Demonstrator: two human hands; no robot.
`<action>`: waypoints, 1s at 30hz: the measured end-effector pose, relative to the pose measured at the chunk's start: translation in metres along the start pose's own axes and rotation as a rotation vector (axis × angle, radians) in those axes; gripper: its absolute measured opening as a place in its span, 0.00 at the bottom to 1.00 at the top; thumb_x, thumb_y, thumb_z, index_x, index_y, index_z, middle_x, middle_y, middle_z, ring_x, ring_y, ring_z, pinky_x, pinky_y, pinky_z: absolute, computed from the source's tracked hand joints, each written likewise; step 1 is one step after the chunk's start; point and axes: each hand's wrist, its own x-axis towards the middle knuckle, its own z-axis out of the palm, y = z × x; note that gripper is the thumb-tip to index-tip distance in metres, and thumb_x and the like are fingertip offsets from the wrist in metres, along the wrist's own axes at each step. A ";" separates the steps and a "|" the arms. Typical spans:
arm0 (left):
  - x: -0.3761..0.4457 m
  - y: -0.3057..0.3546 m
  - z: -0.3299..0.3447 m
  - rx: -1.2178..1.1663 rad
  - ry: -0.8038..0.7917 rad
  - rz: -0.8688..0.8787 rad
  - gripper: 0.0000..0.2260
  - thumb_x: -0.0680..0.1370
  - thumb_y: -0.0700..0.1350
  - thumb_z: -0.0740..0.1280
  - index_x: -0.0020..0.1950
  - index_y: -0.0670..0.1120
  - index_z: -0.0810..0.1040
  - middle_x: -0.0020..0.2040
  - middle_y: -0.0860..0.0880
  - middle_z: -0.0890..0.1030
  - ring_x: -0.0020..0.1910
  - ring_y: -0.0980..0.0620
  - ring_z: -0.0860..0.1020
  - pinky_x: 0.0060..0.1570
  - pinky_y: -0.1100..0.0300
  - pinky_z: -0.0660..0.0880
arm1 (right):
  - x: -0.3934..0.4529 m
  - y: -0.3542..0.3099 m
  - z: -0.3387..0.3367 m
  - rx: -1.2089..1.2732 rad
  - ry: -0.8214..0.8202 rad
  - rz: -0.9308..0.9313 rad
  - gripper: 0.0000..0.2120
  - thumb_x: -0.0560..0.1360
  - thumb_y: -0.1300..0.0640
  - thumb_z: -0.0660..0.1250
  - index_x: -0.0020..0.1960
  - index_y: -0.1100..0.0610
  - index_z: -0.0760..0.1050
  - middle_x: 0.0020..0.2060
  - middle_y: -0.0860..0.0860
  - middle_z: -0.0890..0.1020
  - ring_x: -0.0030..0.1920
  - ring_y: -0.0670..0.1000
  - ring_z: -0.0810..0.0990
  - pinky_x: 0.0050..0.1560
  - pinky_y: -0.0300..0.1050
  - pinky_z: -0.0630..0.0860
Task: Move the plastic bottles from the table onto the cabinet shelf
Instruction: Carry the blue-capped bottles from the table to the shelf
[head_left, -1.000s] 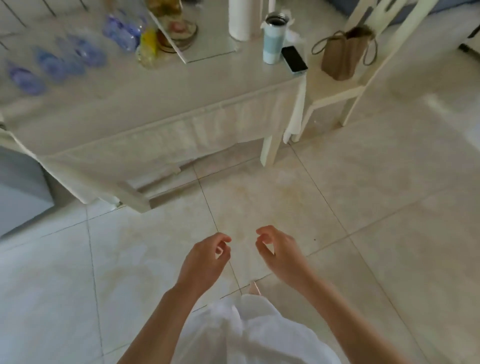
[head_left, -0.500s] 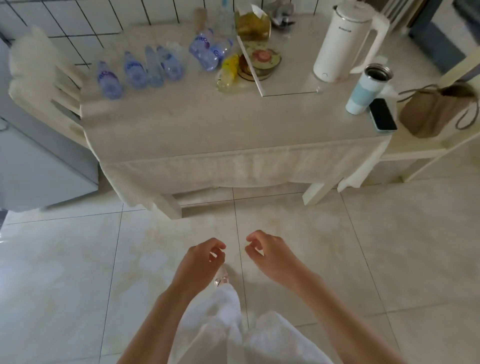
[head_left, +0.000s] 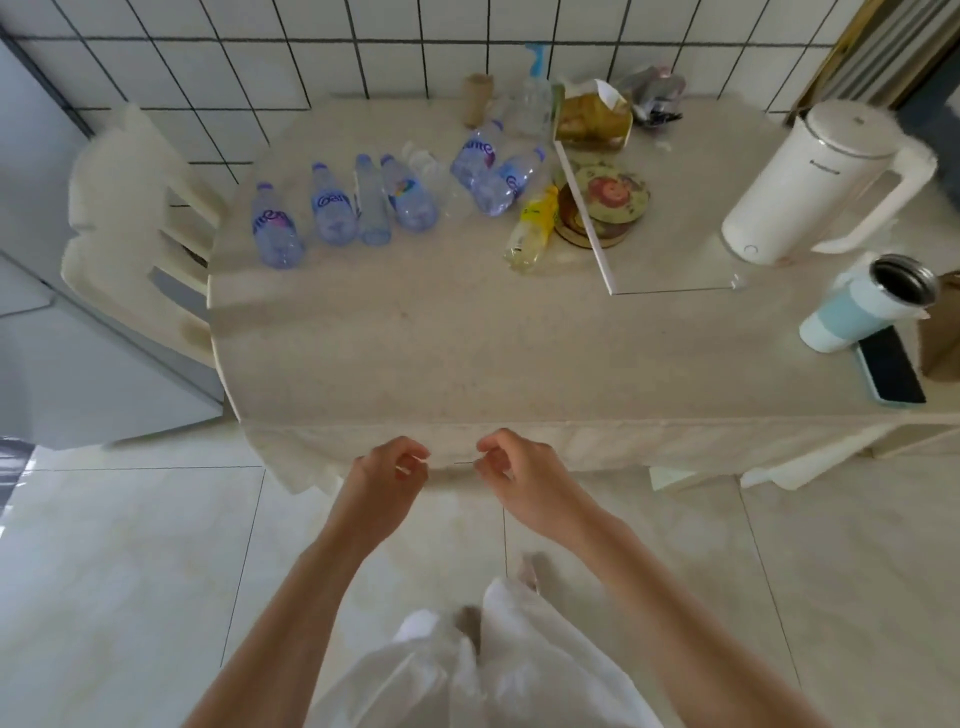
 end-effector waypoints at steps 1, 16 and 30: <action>0.011 0.001 -0.004 -0.013 0.013 -0.014 0.06 0.76 0.42 0.68 0.49 0.52 0.81 0.42 0.55 0.83 0.42 0.58 0.81 0.42 0.64 0.72 | 0.012 -0.005 -0.004 0.001 0.000 -0.007 0.14 0.78 0.50 0.63 0.61 0.54 0.75 0.50 0.47 0.81 0.53 0.48 0.79 0.53 0.42 0.75; 0.172 0.028 -0.075 -0.161 0.347 -0.235 0.06 0.74 0.39 0.70 0.49 0.48 0.83 0.42 0.45 0.84 0.44 0.44 0.83 0.45 0.56 0.75 | 0.222 -0.079 -0.075 -0.048 -0.134 -0.119 0.13 0.77 0.54 0.65 0.59 0.58 0.77 0.53 0.53 0.83 0.54 0.50 0.81 0.53 0.37 0.71; 0.317 -0.013 -0.188 -0.163 0.427 -0.442 0.16 0.75 0.41 0.67 0.62 0.42 0.79 0.57 0.36 0.81 0.57 0.37 0.79 0.56 0.50 0.75 | 0.401 -0.180 -0.044 -0.100 -0.136 -0.057 0.15 0.76 0.54 0.65 0.59 0.60 0.75 0.56 0.56 0.82 0.58 0.56 0.79 0.61 0.47 0.73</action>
